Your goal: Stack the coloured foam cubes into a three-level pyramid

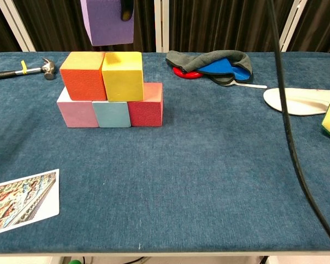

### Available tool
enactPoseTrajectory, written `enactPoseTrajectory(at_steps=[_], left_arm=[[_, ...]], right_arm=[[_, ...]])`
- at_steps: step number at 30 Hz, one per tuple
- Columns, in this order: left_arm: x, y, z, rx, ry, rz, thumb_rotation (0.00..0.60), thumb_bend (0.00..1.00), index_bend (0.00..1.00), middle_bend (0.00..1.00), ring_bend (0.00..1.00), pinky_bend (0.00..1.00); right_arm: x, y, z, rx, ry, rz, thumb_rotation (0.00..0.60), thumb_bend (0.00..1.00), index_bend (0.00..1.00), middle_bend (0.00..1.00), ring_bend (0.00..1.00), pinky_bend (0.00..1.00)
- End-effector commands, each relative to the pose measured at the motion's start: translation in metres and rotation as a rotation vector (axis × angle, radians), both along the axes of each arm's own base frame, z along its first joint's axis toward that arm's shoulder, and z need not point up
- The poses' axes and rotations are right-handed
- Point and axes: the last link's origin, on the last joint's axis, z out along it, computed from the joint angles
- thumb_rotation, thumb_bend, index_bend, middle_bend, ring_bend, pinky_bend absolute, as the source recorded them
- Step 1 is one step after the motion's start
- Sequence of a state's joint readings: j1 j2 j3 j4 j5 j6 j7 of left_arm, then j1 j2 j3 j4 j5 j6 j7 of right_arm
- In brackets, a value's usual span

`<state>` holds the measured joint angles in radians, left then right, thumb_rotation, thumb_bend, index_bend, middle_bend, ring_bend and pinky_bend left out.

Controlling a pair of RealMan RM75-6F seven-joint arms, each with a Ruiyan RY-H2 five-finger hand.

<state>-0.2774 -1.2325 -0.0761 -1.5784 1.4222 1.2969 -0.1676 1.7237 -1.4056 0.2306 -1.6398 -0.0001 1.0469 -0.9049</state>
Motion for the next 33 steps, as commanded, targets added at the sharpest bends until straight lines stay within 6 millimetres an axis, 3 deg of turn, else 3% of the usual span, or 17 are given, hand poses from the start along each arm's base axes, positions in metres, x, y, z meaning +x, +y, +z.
enactPoseTrajectory(at_steps=[1, 10, 33], left_arm=[[0.0, -0.001, 0.0, 0.001, 0.0, 0.0, 0.595, 0.1, 0.13, 0.06, 0.03, 0.18], [0.0, 0.0, -0.001, -0.001, -0.004, -0.002, 0.595, 0.1, 0.13, 0.06, 0.03, 0.18], [0.0, 0.002, -0.005, -0.011, -0.008, 0.001, 0.598, 0.1, 0.13, 0.06, 0.03, 0.18]], right_arm=[[0.012, 0.014, -0.013, 0.013, 0.009, -0.027, 0.6, 0.0, 0.5, 0.41, 0.12, 0.0], [0.018, 0.018, -0.03, -0.017, 0.037, -0.076, 0.6, 0.0, 0.48, 0.41, 0.13, 0.0], [0.023, 0.022, -0.043, -0.06, 0.039, -0.192, 0.6, 0.0, 0.44, 0.44, 0.15, 0.0]])
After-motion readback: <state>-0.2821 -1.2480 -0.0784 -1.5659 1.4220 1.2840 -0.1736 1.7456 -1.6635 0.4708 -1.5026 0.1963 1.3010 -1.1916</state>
